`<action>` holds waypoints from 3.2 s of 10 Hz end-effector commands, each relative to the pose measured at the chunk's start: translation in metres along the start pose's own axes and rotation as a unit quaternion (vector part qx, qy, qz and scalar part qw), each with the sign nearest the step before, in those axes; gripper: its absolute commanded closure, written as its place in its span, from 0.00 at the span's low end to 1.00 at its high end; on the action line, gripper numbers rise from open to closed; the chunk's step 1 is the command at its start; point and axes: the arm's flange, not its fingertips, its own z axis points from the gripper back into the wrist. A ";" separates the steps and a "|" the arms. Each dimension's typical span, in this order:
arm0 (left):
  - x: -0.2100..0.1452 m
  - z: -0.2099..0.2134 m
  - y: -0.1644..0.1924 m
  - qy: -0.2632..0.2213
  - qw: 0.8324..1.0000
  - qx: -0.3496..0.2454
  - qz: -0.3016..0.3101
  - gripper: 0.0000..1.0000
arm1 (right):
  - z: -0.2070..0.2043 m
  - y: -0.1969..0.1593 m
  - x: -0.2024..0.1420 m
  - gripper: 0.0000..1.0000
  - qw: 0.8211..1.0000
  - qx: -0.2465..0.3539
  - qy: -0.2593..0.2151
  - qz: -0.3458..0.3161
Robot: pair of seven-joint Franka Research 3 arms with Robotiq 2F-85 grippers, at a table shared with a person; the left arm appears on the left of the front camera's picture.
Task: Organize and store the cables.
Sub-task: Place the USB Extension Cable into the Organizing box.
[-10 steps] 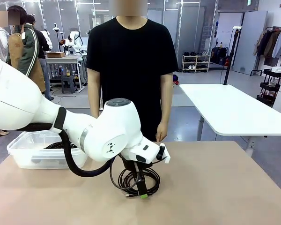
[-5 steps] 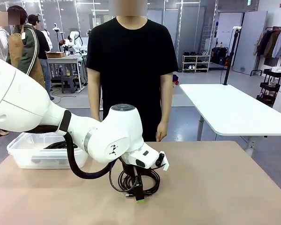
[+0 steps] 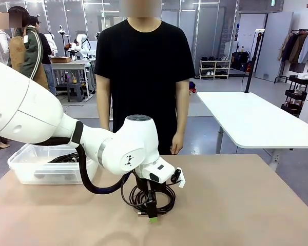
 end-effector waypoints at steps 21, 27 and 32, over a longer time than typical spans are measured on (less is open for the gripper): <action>-0.114 0.235 0.033 -0.052 0.995 0.063 -0.060 1.00 | 0.001 -0.002 0.003 0.00 1.000 -0.005 -0.005 -0.003; -0.282 0.270 0.108 -0.064 0.995 0.073 -0.001 1.00 | 0.001 -0.002 0.003 0.00 1.000 -0.005 -0.005 -0.003; -0.364 0.228 0.159 -0.079 0.995 0.035 0.046 1.00 | 0.001 -0.002 0.003 0.00 1.000 -0.005 -0.005 -0.003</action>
